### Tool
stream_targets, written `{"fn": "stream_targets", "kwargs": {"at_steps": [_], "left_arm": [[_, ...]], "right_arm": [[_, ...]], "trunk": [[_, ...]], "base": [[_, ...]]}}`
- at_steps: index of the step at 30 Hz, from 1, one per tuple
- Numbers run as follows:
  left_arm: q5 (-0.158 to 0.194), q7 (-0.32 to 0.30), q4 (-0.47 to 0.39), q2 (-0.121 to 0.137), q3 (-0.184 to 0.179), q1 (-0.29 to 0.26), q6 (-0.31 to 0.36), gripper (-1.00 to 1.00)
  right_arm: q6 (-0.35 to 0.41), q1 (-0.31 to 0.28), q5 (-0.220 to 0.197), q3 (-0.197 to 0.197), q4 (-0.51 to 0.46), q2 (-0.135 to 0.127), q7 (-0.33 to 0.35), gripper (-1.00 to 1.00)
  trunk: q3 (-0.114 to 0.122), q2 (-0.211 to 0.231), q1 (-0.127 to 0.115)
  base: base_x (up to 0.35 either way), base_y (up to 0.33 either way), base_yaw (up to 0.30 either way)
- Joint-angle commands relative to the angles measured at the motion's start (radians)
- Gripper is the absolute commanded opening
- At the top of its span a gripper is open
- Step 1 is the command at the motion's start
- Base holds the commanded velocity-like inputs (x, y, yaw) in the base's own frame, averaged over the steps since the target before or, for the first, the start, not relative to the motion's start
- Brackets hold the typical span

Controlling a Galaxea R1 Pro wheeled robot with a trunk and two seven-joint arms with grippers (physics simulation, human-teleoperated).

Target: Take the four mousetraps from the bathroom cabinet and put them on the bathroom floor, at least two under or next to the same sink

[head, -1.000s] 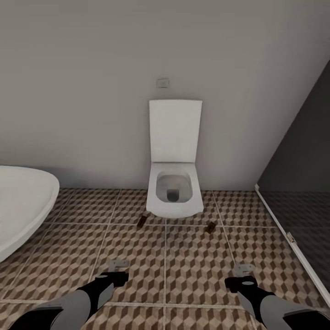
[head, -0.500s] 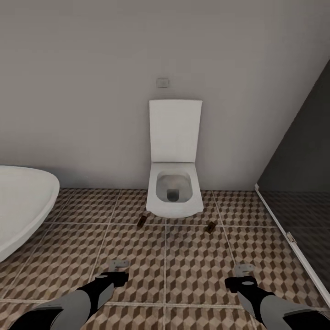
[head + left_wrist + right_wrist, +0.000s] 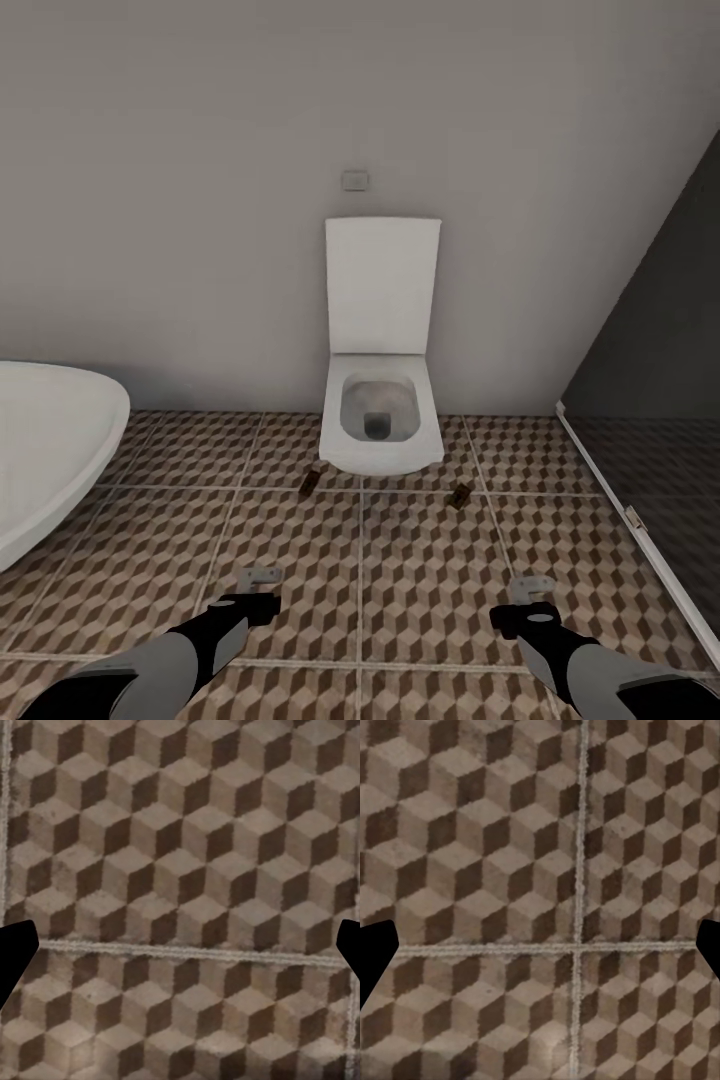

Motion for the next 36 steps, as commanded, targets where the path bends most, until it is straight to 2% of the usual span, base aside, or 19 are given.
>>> {"fn": "stream_targets", "kwargs": {"at_steps": [1,25,36], "left_arm": [[-0.003,0.003,0.000,0.000,0.005,0.000,0.001,1.00],[-0.002,0.002,-0.002,-0.001,0.005,0.000,0.002,1.00],[-0.002,0.004,-0.002,-0.002,0.006,0.000,0.004,1.00]], "right_arm": [[-0.004,-0.001,-0.006,0.008,0.003,0.000,-0.002,1.00],[-0.004,-0.001,-0.008,0.009,0.000,-0.005,-0.003,1.00],[-0.004,-0.001,-0.008,0.009,0.000,-0.004,-0.003,1.00]], "trunk": [[-0.001,0.000,0.000],[-0.001,0.000,0.000],[0.034,0.077,-0.042]], "base": [[0.000,0.000,0.000],[0.000,0.000,0.000],[0.000,0.000,0.000]]}}
